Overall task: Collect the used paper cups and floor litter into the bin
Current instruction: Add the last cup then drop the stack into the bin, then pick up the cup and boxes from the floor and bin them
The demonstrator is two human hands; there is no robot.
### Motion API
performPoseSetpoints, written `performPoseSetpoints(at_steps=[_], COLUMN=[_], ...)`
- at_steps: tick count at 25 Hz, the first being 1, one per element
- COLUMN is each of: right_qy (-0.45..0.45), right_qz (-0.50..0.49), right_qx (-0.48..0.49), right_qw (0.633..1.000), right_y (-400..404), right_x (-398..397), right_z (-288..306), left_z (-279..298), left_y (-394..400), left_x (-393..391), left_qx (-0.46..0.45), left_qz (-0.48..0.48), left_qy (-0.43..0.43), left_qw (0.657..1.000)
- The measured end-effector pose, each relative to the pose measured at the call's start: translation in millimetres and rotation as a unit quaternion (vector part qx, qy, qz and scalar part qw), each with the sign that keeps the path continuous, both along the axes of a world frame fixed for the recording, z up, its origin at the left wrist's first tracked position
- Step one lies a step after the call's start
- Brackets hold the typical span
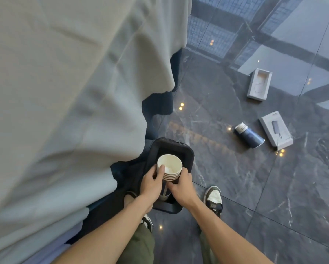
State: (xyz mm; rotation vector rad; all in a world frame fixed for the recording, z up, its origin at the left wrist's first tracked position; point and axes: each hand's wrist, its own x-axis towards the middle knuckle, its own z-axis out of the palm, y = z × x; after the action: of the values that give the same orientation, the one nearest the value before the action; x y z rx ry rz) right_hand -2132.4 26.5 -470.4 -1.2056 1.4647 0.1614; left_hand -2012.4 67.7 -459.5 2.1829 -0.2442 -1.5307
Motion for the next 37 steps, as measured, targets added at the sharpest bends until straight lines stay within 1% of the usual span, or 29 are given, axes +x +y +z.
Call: performPoseSetpoints(at_steps=[3, 5, 7, 10, 12, 16, 18, 21, 25, 28, 31, 34, 35, 37], right_qy=[0.029, 0.045, 0.062, 0.087, 0.093, 0.035, 0.016, 0.01, 0.032, 0.053, 0.081, 0.1, 0.108, 0.123], right_qz=[-0.005, -0.004, 0.005, 0.029, 0.023, -0.018, -0.038, -0.056, -0.043, -0.016, 0.032, 0.052, 0.053, 0.051], right_qx=[0.0, -0.01, 0.005, 0.017, 0.013, 0.022, 0.017, 0.018, 0.013, 0.017, -0.005, -0.035, -0.042, -0.049], right_qw=[1.0, 0.999, 0.998, 0.996, 0.995, 0.999, 0.999, 0.998, 0.998, 0.998, 0.996, 0.993, 0.992, 0.99], right_y=[-5.3, -10.8, -11.1, -8.5, -11.1, -22.3, -27.6, -37.2, -63.2, -92.3, -128.9, -170.9, -183.3, -208.4], right_x=[3.5, 6.5, 7.0, 8.1, 10.5, 7.6, -1.7, -30.3, -95.4, -165.1, -232.5, -289.0, -301.1, -329.3], right_z=[-22.3, -18.6, -11.6, -15.0, -19.7, -17.7, -2.9, 24.5, 75.5, 111.8, 146.6, 176.4, 183.9, 202.7], left_z=[-17.1, -23.2, -27.0, -34.5, -41.5, -37.0, -22.2, 5.6, 55.7, 104.8, 153.6, 191.4, 197.4, 212.6], left_y=[-19.4, -23.0, -21.7, -22.8, -25.0, -24.9, -26.7, -34.0, -66.2, -103.1, -144.1, -185.5, -196.8, -220.7], left_x=[-1.7, -5.1, -9.3, -11.3, -9.6, -11.8, -15.7, -25.0, -57.6, -103.5, -152.3, -195.6, -204.1, -228.6], left_qx=[0.028, 0.044, 0.063, 0.115, 0.139, 0.098, 0.079, 0.069, 0.044, 0.03, 0.005, -0.023, -0.036, -0.069], left_qz=[-0.022, -0.029, -0.038, -0.039, -0.037, 0.019, 0.033, 0.019, -0.032, -0.124, -0.238, -0.317, -0.342, -0.405], left_qy=[-0.031, -0.024, -0.026, -0.034, -0.015, 0.077, 0.082, 0.06, 0.008, -0.039, -0.062, -0.073, -0.079, -0.1], left_qw=[0.999, 0.998, 0.997, 0.992, 0.99, 0.992, 0.993, 0.996, 0.998, 0.991, 0.969, 0.945, 0.936, 0.906])
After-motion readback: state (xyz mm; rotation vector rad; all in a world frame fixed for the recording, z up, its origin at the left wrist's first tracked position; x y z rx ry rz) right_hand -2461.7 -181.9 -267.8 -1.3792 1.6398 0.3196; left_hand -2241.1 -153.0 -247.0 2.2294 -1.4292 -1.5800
